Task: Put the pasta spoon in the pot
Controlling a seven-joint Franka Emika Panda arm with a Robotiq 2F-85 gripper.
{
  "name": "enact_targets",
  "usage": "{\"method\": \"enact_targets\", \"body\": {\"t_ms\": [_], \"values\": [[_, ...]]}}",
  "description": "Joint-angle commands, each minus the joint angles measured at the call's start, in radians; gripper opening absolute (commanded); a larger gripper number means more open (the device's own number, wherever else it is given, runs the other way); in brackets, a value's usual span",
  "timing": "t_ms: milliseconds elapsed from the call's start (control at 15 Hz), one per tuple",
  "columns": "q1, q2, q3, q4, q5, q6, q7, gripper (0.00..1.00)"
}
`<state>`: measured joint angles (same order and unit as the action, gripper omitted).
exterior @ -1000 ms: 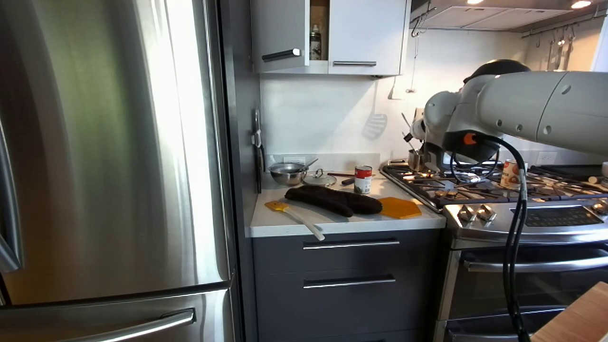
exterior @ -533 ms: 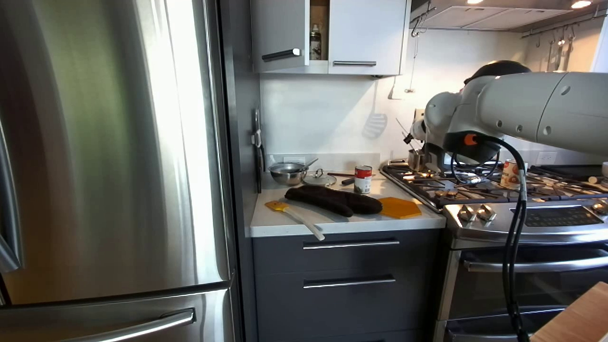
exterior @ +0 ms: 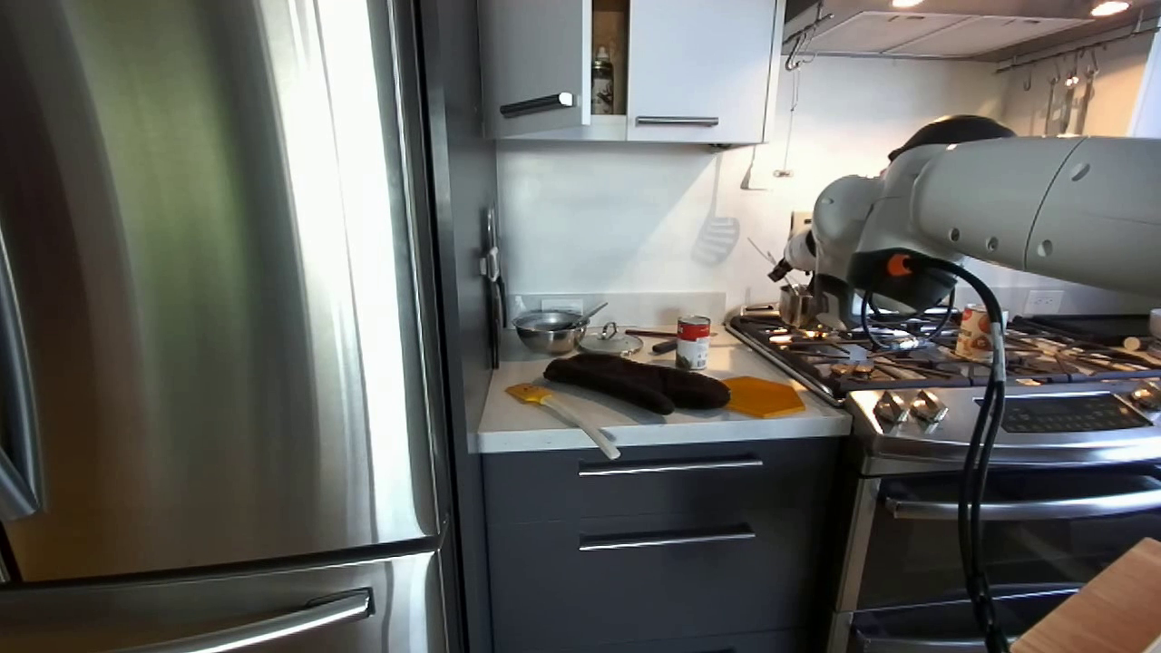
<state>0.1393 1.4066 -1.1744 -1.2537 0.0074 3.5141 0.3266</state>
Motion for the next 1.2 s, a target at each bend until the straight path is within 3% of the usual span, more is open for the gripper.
{"method": "enact_targets", "body": {"t_ms": [0,667,1133], "values": [[-0.027,-0.016,0.037,0.019,-0.062,-0.020,-0.010,1.00],[-0.048,-0.028,0.089,0.026,-0.149,-0.048,-0.009,1.00],[-0.095,-0.163,0.256,-0.015,-0.388,-0.096,-0.033,1.00]]}}
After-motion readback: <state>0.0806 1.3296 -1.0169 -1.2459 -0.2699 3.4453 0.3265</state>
